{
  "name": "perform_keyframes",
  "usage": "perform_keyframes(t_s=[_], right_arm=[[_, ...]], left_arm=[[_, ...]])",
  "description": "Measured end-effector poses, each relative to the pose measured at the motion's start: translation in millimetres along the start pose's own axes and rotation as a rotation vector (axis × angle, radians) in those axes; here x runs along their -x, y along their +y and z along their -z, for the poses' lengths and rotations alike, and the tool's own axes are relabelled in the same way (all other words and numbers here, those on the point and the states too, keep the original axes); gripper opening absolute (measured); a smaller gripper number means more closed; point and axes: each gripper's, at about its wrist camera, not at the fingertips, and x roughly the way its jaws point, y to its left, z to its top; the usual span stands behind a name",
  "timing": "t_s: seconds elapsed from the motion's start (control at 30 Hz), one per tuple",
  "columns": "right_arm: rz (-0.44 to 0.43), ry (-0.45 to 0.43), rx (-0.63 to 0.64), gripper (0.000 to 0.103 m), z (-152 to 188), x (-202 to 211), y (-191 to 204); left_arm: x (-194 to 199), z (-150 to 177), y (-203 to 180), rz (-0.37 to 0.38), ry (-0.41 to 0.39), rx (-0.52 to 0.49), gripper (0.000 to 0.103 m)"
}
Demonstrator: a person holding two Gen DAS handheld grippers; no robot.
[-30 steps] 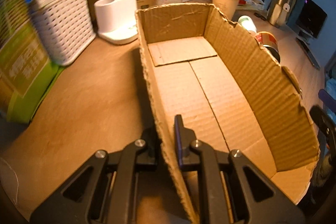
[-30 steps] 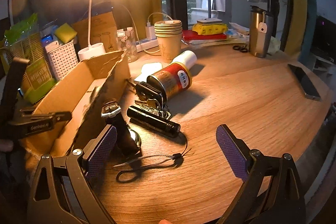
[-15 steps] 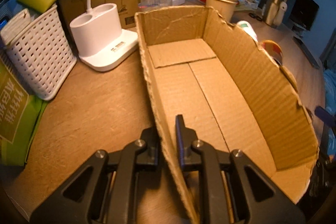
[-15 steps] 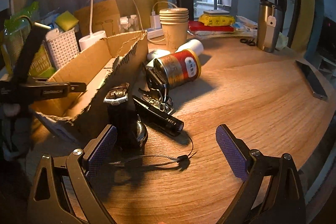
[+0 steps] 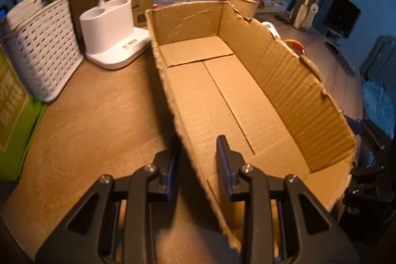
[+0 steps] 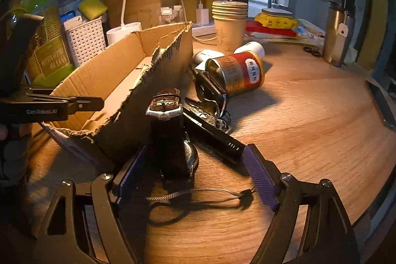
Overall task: Organize rigid objects
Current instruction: 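Hold the box with the left gripper while the right gripper approaches the black watch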
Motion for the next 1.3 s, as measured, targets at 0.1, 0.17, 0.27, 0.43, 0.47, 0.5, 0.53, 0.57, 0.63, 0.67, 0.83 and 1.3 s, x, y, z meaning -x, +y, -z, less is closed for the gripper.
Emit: perform_keyframes(t_s=[0.1,0.17,0.27,0.43,0.47,0.5,0.53,0.57,0.63,0.67,0.83,1.3], right_arm=[[-0.005,0.001,0.004,0.080,0.1,-0.3,1.0],[-0.008,0.003,0.006,0.079,0.8,-1.3,0.5],[-0.006,0.000,0.007,0.072,2.2,-0.5,0.1],[-0.006,-0.019,-0.008,0.066,2.0,5.8,-6.5],[-0.001,-0.025,-0.010,0.065,1.4,7.4,-7.8],[0.001,-0.034,-0.012,0.065,1.0,9.8,-9.0],[-0.002,-0.039,-0.013,0.065,0.7,11.8,-10.1],[-0.015,-0.045,-0.021,0.065,0.3,15.4,-12.3],[-0.047,-0.065,-0.038,0.065,0.0,22.3,-17.1],[-0.059,-0.071,-0.046,0.065,0.2,24.9,-18.9],[-0.070,-0.129,-0.128,0.066,-8.9,38.6,-40.1],[-0.084,-0.104,-0.149,0.066,-13.6,26.0,-51.0]], left_arm=[[-3.4,-2.2,-1.1,-0.020,-0.008,-0.020,0.028],[-4.5,-2.0,0.2,-0.018,-0.008,-0.019,0.027],[-5.5,-0.3,-0.2,-0.019,-0.017,-0.019,0.027],[-6.3,3.5,10.5,0.015,-0.022,0.062,0.027],[-5.7,4.2,12.7,0.019,-0.019,0.077,0.027],[-3.8,5.3,14.3,0.018,-0.024,0.090,0.027],[-1.4,5.6,16.2,0.010,-0.035,0.098,0.025],[-0.4,5.5,16.8,0.003,-0.042,0.100,0.023],[-1.3,5.1,18.9,-0.004,-0.038,0.105,0.021],[-2.2,5.1,19.9,-0.002,-0.033,0.107,0.021],[-3.5,5.8,17.2,-0.021,-0.045,0.091,0.020],[-2.8,8.6,17.8,-0.034,-0.052,0.114,0.020]])
